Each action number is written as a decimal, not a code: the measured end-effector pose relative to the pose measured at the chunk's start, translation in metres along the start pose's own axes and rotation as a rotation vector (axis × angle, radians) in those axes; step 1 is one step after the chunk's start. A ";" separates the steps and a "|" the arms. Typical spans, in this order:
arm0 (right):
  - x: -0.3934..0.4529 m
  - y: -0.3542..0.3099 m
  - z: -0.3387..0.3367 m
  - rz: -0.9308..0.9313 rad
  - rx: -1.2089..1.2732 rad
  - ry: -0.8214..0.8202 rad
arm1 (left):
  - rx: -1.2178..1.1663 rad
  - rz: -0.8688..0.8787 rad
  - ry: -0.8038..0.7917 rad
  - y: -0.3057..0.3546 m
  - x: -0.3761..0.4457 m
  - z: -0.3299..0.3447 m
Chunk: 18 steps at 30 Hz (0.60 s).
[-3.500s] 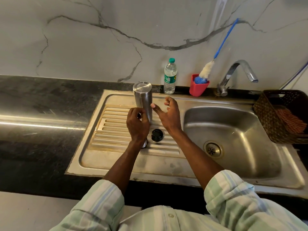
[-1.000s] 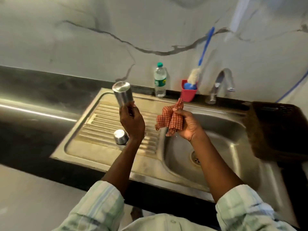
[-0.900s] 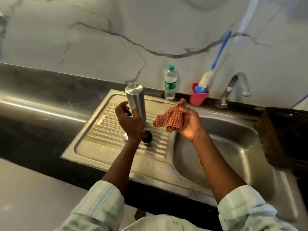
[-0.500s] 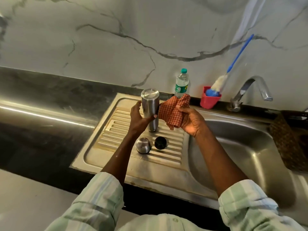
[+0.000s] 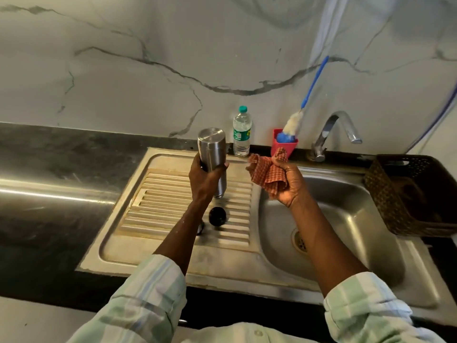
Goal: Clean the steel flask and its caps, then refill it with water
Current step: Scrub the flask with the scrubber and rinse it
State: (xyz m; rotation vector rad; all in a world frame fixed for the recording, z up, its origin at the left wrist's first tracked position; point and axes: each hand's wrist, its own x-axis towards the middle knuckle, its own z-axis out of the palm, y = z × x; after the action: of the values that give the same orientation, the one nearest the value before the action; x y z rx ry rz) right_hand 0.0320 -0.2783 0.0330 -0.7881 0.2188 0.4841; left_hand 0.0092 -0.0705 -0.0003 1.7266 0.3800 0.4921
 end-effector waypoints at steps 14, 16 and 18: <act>-0.071 -0.091 -0.121 -0.222 -0.897 0.478 | -0.579 -0.606 -0.383 0.022 -0.096 0.174; -0.080 -0.095 -0.134 -0.290 -1.200 0.596 | -0.624 -0.695 -0.451 0.021 -0.112 0.187; -0.085 -0.098 -0.148 -0.319 -1.267 0.629 | -0.645 -0.789 -0.520 0.020 -0.124 0.199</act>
State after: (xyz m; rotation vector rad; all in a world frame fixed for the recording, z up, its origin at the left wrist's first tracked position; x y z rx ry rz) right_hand 0.0050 -0.4731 0.0230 -2.1804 0.3571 -0.0083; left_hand 0.0057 -0.3045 -0.0295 0.9108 0.4252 -0.3810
